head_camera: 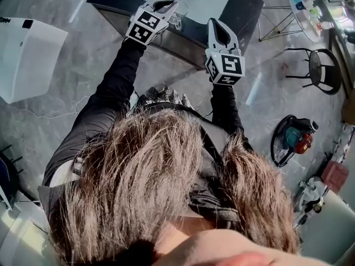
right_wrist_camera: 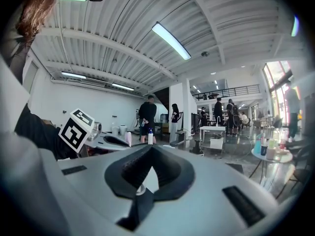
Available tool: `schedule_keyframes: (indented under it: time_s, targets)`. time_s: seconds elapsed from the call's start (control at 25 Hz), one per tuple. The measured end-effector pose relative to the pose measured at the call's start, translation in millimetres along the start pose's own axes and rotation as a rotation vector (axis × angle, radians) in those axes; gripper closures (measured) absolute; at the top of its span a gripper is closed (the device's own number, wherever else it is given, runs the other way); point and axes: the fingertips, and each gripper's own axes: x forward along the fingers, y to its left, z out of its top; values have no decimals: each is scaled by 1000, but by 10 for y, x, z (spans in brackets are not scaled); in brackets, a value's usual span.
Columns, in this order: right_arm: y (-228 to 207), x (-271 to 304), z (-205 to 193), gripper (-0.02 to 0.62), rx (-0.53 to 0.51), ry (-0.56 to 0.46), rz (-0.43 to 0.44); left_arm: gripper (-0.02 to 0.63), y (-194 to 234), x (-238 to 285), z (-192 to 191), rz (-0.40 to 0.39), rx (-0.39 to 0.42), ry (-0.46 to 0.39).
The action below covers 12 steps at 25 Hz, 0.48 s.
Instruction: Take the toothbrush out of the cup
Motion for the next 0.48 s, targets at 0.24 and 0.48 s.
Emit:
schedule_keyframes:
  time_s: [0.24,0.48]
  targets:
    - [63,39,12,591,8,-6,31,577,90,-163,218,4,-92,-69]
    - [152,79,13,591,4,-12,70,578,97,-309,469,-17,-136,-105]
